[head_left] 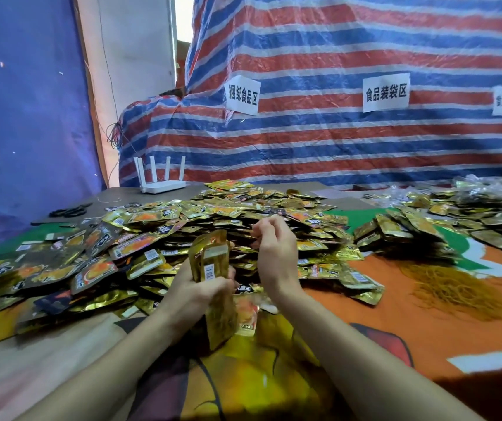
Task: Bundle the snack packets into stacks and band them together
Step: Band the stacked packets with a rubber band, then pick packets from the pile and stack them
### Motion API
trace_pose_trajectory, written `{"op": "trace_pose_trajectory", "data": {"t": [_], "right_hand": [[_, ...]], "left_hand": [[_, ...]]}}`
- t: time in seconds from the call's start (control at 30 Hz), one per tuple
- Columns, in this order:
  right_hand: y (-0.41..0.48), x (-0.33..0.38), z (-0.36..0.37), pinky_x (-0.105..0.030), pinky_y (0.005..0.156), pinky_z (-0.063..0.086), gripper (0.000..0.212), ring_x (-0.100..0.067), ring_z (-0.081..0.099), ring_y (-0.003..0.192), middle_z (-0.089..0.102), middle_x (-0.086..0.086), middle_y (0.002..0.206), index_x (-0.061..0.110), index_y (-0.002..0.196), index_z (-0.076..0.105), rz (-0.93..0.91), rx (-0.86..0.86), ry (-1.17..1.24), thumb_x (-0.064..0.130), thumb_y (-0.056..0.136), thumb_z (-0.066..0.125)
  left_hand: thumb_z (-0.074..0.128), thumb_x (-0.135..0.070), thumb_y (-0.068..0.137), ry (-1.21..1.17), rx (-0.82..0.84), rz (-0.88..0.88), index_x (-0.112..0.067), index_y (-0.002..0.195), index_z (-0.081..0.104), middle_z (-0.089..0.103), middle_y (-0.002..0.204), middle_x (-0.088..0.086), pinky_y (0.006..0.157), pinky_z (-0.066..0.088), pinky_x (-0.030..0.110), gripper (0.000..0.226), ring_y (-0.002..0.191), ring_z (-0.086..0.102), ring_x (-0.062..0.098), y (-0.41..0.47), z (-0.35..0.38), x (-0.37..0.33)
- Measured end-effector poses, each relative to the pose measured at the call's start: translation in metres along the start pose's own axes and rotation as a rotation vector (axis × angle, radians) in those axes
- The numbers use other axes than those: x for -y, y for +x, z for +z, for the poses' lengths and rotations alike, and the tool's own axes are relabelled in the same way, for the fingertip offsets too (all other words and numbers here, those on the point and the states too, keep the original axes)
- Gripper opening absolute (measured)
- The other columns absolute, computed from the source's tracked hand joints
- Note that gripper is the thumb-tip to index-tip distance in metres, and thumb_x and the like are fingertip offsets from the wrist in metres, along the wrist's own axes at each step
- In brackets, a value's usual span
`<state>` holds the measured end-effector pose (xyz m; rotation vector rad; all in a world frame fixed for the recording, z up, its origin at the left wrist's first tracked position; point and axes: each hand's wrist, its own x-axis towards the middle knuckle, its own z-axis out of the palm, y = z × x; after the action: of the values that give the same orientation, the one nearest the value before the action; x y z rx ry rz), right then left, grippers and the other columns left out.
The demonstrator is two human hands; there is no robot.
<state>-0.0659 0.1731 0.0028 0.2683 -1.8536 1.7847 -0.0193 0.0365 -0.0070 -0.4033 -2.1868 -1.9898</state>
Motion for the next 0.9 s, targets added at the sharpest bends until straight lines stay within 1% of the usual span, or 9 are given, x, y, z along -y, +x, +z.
{"op": "trace_pose_trajectory", "data": {"t": [0.1, 0.17, 0.27, 0.33, 0.4, 0.53, 0.67, 0.83, 0.9], "right_hand": [[0.006, 0.006, -0.039, -0.029, 0.063, 0.05, 0.01, -0.012, 0.062, 0.072, 0.067, -0.001, 0.08, 0.019, 0.086, 0.062, -0.03, 0.186, -0.308, 0.024, 0.094, 0.062], [0.012, 0.011, -0.07, -0.026, 0.058, 0.048, 0.008, -0.011, 0.062, 0.071, 0.065, 0.006, 0.074, 0.024, 0.081, 0.064, -0.038, 0.262, -0.608, 0.022, 0.089, 0.066], [0.027, 0.021, -0.124, -0.035, 0.072, 0.058, 0.005, -0.02, 0.066, 0.081, 0.069, 0.0, 0.082, 0.022, 0.079, 0.07, 0.123, 0.394, -1.099, 0.02, 0.082, 0.067], [0.034, 0.027, -0.162, -0.039, 0.079, 0.06, 0.007, -0.024, 0.066, 0.085, 0.069, -0.004, 0.089, 0.017, 0.087, 0.07, 0.256, 0.423, -1.363, 0.019, 0.08, 0.068], [0.037, 0.033, -0.197, -0.037, 0.077, 0.059, 0.013, -0.024, 0.065, 0.085, 0.067, -0.004, 0.089, 0.015, 0.092, 0.068, 0.332, 0.392, -1.517, 0.018, 0.08, 0.073], [0.034, 0.029, -0.236, -0.032, 0.067, 0.053, 0.021, -0.024, 0.062, 0.084, 0.059, -0.003, 0.085, 0.018, 0.083, 0.054, 0.385, 0.4, -1.614, 0.02, 0.08, 0.074], [0.027, 0.014, -0.243, -0.036, 0.081, 0.057, 0.013, -0.028, 0.066, 0.095, 0.066, -0.007, 0.098, 0.019, 0.095, 0.067, 0.339, 0.409, -1.539, 0.022, 0.083, 0.071], [0.022, 0.011, -0.239, -0.027, 0.067, 0.046, 0.008, -0.026, 0.06, 0.084, 0.058, -0.004, 0.09, 0.023, 0.086, 0.057, 0.296, 0.428, -1.589, 0.016, 0.084, 0.06], [0.023, 0.013, -0.237, -0.028, 0.063, 0.045, 0.005, -0.024, 0.059, 0.079, 0.059, -0.001, 0.084, 0.023, 0.084, 0.058, 0.276, 0.353, -1.567, 0.019, 0.084, 0.061]], "left_hand": [[0.072, -0.019, 0.067, 0.061, 0.0, 0.123, -0.011, 0.112, 0.061, 0.062, 0.084, 0.007, 0.081, 0.055, 0.052, 0.047, 0.087, 0.067, 0.037, 0.006, 0.014, -0.015], [0.076, -0.023, 0.066, 0.082, 0.004, 0.196, -0.014, 0.115, 0.056, 0.057, 0.084, 0.005, 0.068, 0.053, 0.037, 0.054, 0.074, 0.06, 0.021, 0.014, 0.028, -0.027], [0.08, -0.017, 0.062, 0.04, 0.045, 0.236, -0.007, 0.115, 0.048, 0.047, 0.082, 0.008, 0.056, 0.047, 0.024, 0.063, 0.066, 0.05, 0.013, 0.022, 0.051, -0.041], [0.073, -0.006, 0.062, 0.004, 0.08, 0.239, 0.0, 0.12, 0.042, 0.044, 0.083, 0.01, 0.055, 0.047, 0.026, 0.066, 0.067, 0.049, 0.018, 0.025, 0.064, -0.043], [0.066, -0.001, 0.064, -0.014, 0.106, 0.238, -0.002, 0.121, 0.042, 0.045, 0.085, 0.01, 0.061, 0.046, 0.034, 0.062, 0.072, 0.048, 0.021, 0.026, 0.074, -0.04], [0.065, 0.001, 0.066, -0.073, 0.129, 0.199, -0.013, 0.12, 0.048, 0.048, 0.089, 0.009, 0.07, 0.044, 0.042, 0.058, 0.077, 0.05, 0.024, 0.025, 0.086, -0.034], [0.066, -0.002, 0.063, -0.09, 0.121, 0.171, -0.012, 0.12, 0.05, 0.049, 0.089, 0.012, 0.072, 0.046, 0.044, 0.06, 0.078, 0.051, 0.026, 0.023, 0.089, -0.032], [0.066, -0.003, 0.061, -0.111, 0.117, 0.147, -0.015, 0.123, 0.052, 0.052, 0.089, 0.011, 0.073, 0.05, 0.043, 0.065, 0.078, 0.054, 0.025, 0.023, 0.083, -0.032], [0.067, -0.003, 0.059, -0.131, 0.107, 0.131, -0.013, 0.122, 0.053, 0.053, 0.087, 0.01, 0.074, 0.051, 0.043, 0.065, 0.079, 0.055, 0.026, 0.024, 0.078, -0.031]]}}
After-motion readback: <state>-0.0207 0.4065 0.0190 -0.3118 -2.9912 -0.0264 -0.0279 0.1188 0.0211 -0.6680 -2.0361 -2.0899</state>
